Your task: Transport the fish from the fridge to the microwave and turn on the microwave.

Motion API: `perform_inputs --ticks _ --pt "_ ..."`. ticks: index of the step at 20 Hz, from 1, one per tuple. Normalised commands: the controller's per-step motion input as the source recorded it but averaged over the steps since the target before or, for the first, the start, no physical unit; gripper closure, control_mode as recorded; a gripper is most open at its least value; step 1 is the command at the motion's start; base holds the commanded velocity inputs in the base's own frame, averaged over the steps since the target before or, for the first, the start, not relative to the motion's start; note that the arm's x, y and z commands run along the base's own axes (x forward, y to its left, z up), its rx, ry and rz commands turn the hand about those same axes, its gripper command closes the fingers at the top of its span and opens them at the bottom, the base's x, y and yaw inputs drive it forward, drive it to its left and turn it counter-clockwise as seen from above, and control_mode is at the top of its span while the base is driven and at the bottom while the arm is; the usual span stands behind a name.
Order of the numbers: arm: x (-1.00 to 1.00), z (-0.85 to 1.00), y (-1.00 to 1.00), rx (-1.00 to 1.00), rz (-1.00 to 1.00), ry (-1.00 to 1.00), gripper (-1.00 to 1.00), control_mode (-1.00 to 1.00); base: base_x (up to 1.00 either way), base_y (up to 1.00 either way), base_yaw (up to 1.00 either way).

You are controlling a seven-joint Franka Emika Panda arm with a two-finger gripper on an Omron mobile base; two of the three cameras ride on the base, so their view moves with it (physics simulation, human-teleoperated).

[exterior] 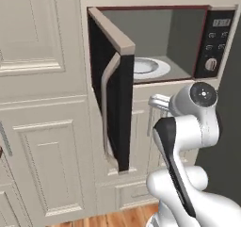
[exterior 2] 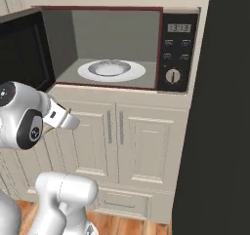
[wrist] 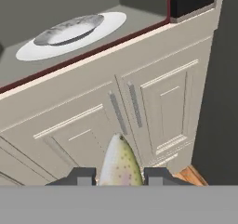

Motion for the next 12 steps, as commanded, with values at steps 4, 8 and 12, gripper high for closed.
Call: perform_inputs --ticks 4,8,12 --pt "0.00 0.00 0.00 0.00 0.00 0.00 1.00 1.00 0.34 -0.35 0.33" --pt "0.00 0.00 0.00 0.00 0.00 0.00 1.00 1.00 0.23 -0.46 0.20" --pt "0.00 0.00 0.00 0.00 0.00 0.00 1.00 1.00 0.25 -0.47 0.10"
